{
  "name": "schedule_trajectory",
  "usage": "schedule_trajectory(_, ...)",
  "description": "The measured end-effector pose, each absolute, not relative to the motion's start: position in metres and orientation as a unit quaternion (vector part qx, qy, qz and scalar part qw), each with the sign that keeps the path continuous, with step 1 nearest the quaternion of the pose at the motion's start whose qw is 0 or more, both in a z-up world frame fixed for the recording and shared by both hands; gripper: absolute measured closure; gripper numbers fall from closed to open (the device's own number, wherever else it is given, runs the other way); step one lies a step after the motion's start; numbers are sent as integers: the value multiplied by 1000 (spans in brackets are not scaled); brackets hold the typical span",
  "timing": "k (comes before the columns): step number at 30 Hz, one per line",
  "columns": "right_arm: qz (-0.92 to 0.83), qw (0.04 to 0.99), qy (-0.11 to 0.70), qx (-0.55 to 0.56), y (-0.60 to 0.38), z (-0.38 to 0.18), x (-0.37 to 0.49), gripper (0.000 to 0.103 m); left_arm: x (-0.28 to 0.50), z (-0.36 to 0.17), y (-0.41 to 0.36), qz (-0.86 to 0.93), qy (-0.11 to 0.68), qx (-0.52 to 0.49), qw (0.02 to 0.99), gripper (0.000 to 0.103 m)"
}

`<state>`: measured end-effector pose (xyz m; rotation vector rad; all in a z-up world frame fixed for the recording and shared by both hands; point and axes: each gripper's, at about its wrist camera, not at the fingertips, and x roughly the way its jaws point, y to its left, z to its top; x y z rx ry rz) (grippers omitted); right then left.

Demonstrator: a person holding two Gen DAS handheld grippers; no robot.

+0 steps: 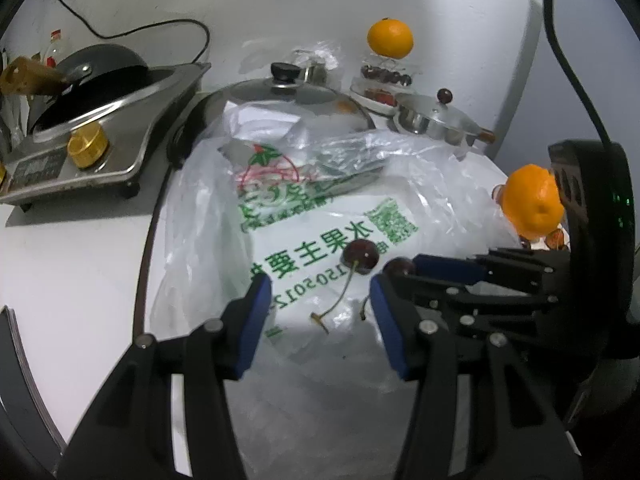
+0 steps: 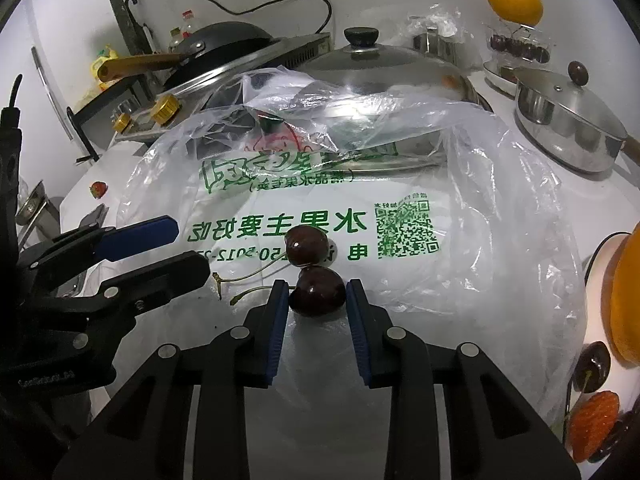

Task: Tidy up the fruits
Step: 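Close the right gripper on a dark cherry while the left gripper reaches toward another cherry, then close the left gripper on a cherry and lift it while the right gripper holds its cherry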

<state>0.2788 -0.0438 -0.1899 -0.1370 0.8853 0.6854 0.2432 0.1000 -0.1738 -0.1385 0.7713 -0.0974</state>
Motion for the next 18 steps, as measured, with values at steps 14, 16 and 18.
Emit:
schedule_trajectory(14,306,868,389,-35,-79,-165,291,72,262,-166,78,-58,376,-38,924,50)
schedule_trajectory(16,302,871,386,-32,-85,-162,294,72,266,-166,75,-61,377,-34,924,50)
schedule_trajectory(18,300,873,383,-32,-87,-160,297,72,272,-168,73,-61,381,-30,922,50)
